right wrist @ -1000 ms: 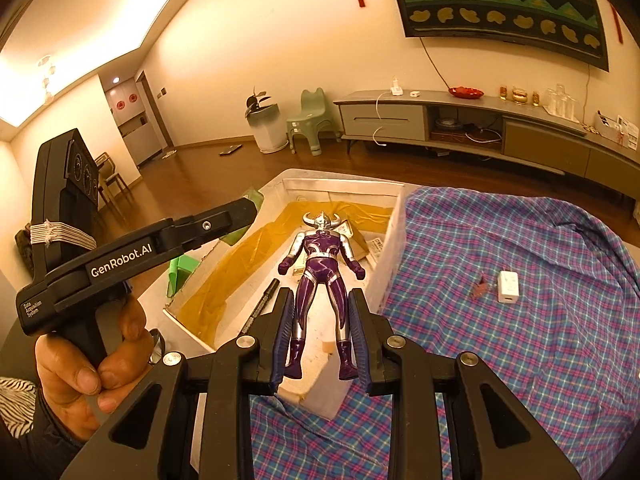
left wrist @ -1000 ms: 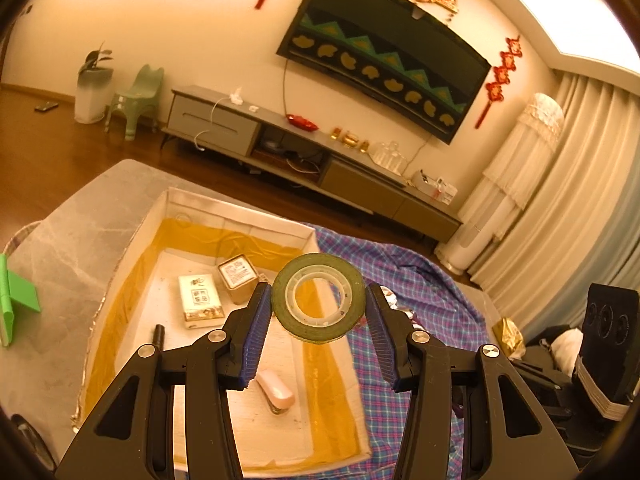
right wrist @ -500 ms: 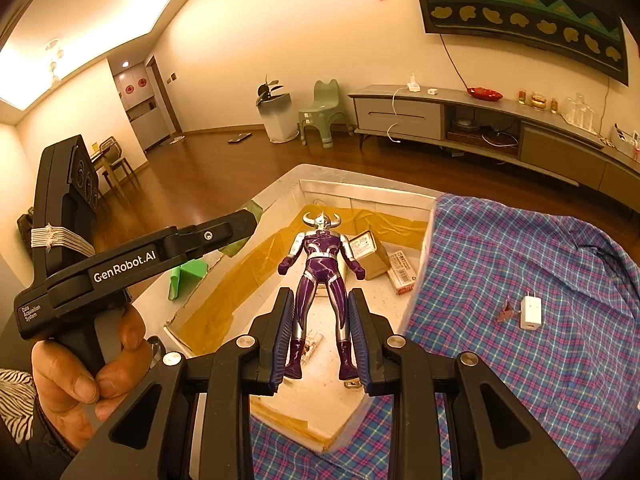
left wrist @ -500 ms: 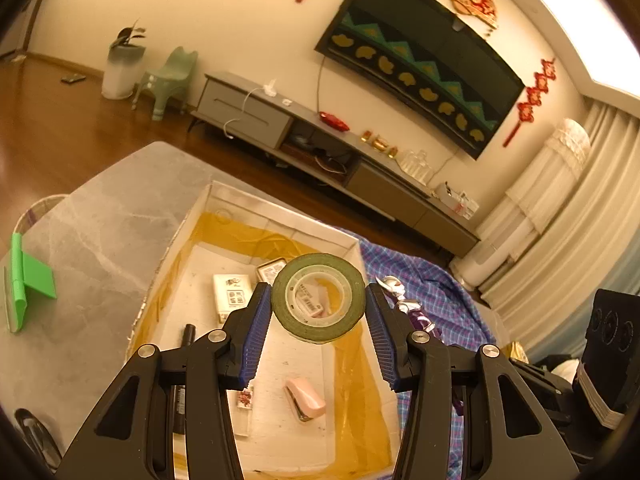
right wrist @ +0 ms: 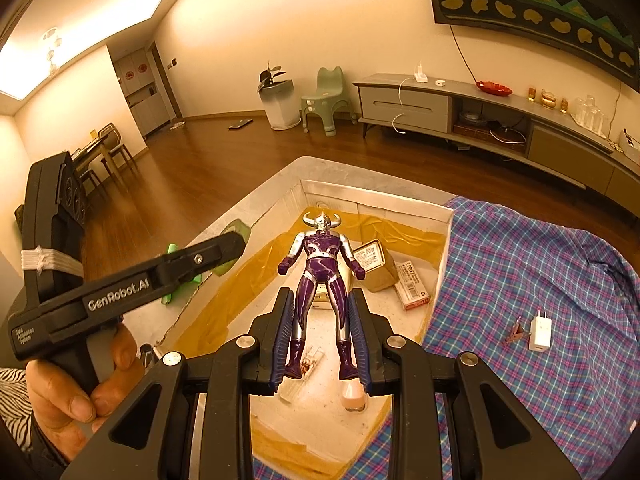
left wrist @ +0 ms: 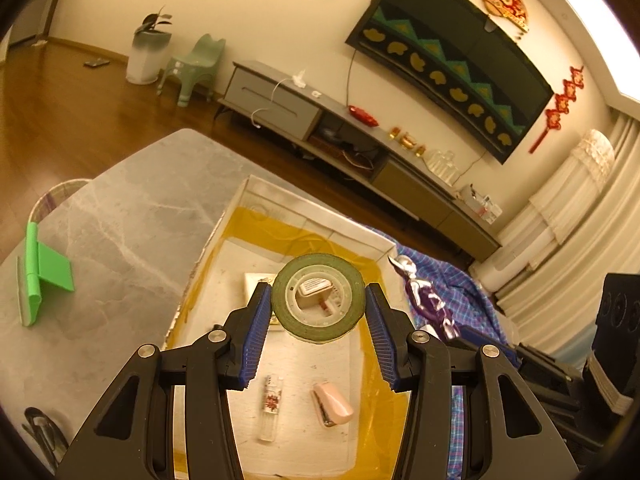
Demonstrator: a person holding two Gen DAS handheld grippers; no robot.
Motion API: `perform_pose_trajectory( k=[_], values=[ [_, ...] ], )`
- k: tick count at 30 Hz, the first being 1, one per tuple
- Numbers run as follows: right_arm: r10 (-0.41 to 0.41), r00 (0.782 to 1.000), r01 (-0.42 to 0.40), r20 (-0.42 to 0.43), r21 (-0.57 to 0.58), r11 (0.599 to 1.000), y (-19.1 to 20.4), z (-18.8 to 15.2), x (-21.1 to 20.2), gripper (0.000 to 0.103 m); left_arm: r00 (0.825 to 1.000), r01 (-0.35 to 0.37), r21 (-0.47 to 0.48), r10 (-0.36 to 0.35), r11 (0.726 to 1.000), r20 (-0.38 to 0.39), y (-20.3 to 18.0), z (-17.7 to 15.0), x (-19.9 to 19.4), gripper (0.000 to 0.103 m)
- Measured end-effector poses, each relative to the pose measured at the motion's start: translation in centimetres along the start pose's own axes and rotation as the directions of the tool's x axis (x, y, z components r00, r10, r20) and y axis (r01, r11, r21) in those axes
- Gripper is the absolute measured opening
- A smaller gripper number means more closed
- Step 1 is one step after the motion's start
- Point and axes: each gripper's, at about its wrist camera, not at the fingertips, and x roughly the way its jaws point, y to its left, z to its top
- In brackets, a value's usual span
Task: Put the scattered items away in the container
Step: 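Lower the figurine and tape roll into the box and open both grippers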
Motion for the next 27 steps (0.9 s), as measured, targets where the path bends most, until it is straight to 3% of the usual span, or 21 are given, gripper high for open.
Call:
perform_pose_trajectory(
  k=[12, 18, 22, 27],
  values=[
    [-0.021, 0.998, 0.019, -0.066, -0.025, 1.0, -0.2, 2.3, 3.3, 0.029, 1.0, -0.013, -0.028, 0.013, 1.0, -0.016, 1.5, 0.5, 0.1, 0.049],
    [-0.022, 0.99, 0.022, -0.136, -0.003, 1.0, -1.1, 3.2, 6.0, 0.029, 0.995, 0.037, -0.063, -0.043, 0.997, -0.096, 1.5, -0.3, 1.5, 0.049],
    [-0.005, 0.976, 0.005, -0.216, -0.005, 1.0, -1.4, 3.0, 8.2, 0.029, 0.989, 0.045, -0.114, -0.06, 0.992, -0.132, 2.0, -0.6, 2.4, 0.049],
    [-0.039, 0.954, 0.012, -0.296, -0.094, 0.995, -0.6, 1.6, 10.2, 0.029, 0.985, 0.029, -0.187, -0.06, 0.982, -0.163, 3.1, -0.7, 3.5, 0.049]
  ],
)
